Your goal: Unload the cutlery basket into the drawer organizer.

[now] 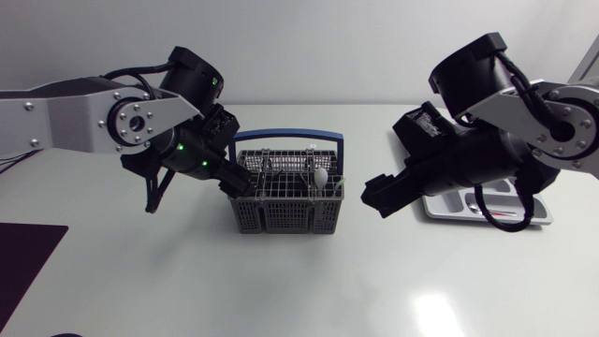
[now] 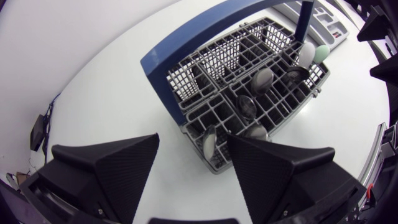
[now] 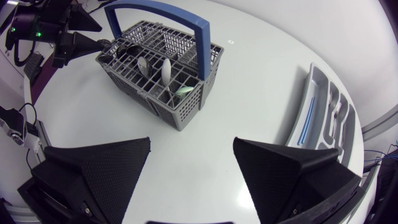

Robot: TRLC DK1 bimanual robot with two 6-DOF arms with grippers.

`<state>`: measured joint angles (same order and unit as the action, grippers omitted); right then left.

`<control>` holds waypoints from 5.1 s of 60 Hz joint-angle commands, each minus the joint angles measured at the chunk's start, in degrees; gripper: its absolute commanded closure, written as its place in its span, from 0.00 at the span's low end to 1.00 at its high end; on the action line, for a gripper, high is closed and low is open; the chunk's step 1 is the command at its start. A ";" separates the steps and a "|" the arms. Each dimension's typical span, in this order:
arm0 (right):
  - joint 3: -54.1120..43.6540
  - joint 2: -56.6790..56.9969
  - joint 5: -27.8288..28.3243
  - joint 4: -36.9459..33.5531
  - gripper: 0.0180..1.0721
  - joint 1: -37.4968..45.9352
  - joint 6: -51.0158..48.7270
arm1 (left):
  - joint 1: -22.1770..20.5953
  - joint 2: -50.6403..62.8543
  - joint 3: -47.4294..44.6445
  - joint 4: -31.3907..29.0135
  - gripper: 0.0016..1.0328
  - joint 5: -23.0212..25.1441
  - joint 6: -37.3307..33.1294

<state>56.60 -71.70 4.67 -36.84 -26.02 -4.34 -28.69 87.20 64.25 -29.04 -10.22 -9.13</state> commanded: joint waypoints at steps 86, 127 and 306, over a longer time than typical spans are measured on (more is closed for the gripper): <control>-4.04 1.48 0.08 3.88 0.10 -3.25 0.03 | -2.69 -0.19 3.16 -0.41 0.97 -3.32 -5.20; -5.53 3.50 -0.45 4.85 0.10 -4.74 -0.85 | -3.22 -12.49 10.19 -9.02 0.97 -3.93 -7.49; -6.24 7.45 15.02 6.78 0.95 -5.18 -17.72 | 5.66 -8.80 17.23 -13.24 0.17 30.43 7.72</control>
<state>52.16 -65.49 17.58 -28.58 -34.15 -18.68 -22.68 79.48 82.02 -42.00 22.33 1.43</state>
